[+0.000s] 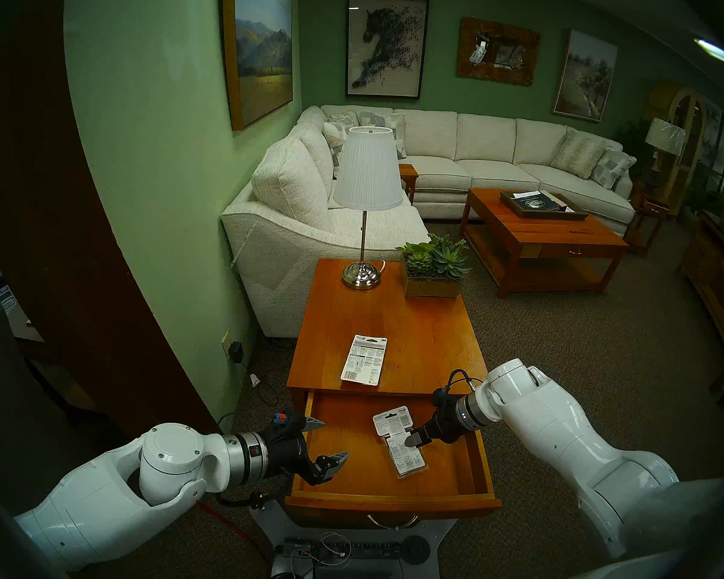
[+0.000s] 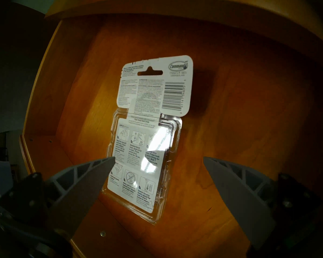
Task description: Open the drawer, take out the contents and close the drawer
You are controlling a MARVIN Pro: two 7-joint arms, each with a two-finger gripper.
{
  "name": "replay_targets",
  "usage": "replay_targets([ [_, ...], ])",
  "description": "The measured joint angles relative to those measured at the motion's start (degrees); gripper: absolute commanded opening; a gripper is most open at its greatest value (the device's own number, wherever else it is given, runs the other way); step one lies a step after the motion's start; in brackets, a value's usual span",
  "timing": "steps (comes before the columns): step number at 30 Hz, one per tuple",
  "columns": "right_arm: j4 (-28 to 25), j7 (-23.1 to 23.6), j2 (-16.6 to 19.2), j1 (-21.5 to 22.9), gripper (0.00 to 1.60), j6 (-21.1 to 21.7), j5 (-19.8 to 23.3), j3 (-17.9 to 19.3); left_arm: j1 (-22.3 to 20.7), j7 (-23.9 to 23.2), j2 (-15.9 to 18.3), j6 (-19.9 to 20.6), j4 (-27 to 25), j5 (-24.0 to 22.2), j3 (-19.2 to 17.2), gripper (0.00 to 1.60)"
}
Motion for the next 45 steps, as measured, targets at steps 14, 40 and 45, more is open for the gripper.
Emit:
replay_targets([
  [14, 3.3, 0.2, -1.8, 2.0, 1.60, -1.2, -1.8, -2.2, 0.0, 0.0, 0.0, 0.0, 0.0, 0.0, 0.0, 1.60],
  [40, 2.7, 0.7, -2.4, 2.3, 0.00, 0.2, -2.5, -1.8, 0.0, 0.0, 0.0, 0.0, 0.0, 0.0, 0.0, 1.60],
  [45, -1.0, 1.7, -1.0, 1.0, 0.00, 1.5, -2.1, -1.8, 0.0, 0.0, 0.0, 0.0, 0.0, 0.0, 0.0, 1.60],
])
